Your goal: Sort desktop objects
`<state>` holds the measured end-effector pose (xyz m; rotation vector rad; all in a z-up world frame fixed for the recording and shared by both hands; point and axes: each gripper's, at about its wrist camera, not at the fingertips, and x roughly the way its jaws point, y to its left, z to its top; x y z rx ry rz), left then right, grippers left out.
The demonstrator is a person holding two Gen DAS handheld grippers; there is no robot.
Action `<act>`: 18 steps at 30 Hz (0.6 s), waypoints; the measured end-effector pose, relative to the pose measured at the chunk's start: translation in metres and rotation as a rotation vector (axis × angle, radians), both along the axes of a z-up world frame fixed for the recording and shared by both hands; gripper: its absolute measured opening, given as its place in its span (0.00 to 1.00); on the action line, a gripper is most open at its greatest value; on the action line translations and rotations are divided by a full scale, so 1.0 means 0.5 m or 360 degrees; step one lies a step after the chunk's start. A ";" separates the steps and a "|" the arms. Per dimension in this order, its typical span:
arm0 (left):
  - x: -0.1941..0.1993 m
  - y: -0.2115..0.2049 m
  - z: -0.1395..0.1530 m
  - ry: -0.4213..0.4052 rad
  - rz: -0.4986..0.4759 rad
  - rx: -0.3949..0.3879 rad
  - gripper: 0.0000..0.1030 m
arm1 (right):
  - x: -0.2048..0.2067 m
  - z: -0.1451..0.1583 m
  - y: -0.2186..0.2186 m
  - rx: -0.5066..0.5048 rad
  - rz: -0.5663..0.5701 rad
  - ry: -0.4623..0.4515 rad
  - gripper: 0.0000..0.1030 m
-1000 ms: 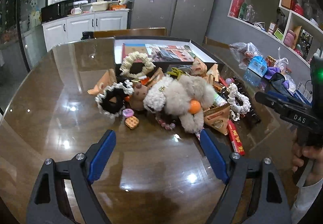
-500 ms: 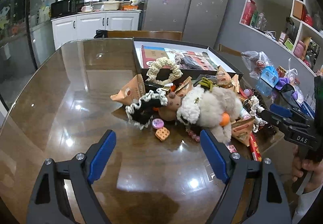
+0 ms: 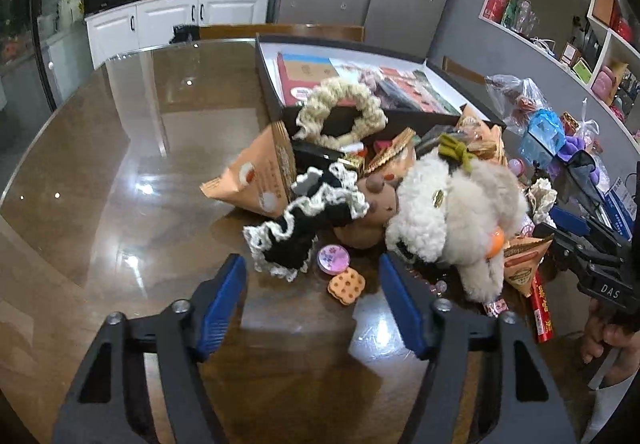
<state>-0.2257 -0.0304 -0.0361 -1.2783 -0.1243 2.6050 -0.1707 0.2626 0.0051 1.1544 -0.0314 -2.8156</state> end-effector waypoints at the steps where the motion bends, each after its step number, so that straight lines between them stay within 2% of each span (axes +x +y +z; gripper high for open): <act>1: -0.001 0.003 -0.001 0.0009 -0.0004 -0.0020 0.62 | -0.001 -0.001 0.002 -0.0003 -0.0005 -0.0003 0.74; 3: -0.001 0.007 -0.004 0.0011 -0.0025 -0.0034 0.55 | -0.004 -0.004 0.006 -0.0010 -0.0011 -0.0013 0.74; 5: 0.000 0.010 -0.005 0.0014 -0.0027 -0.0034 0.40 | -0.006 -0.004 0.007 -0.0016 -0.0018 -0.0015 0.74; 8: 0.001 0.016 -0.006 0.0008 -0.0057 -0.0006 0.23 | -0.005 -0.005 0.007 -0.0026 -0.0026 -0.0016 0.74; 9: 0.002 0.015 -0.006 0.0002 -0.0063 0.0010 0.20 | -0.006 -0.006 0.006 -0.0028 -0.0025 -0.0018 0.74; 10: 0.004 0.016 -0.007 -0.0001 -0.0070 0.0029 0.15 | -0.006 -0.007 0.004 -0.0023 -0.0027 -0.0020 0.73; 11: 0.006 0.017 -0.006 0.0000 -0.0076 0.0026 0.11 | -0.006 -0.007 0.002 -0.0014 -0.0031 -0.0024 0.69; 14: 0.012 0.030 -0.003 0.0021 -0.0085 -0.0034 0.09 | -0.005 -0.008 0.002 -0.0062 -0.0005 -0.0049 0.47; 18: 0.022 0.030 0.003 0.0038 -0.0090 -0.0007 0.08 | 0.001 -0.011 0.006 -0.0126 0.0016 -0.0080 0.37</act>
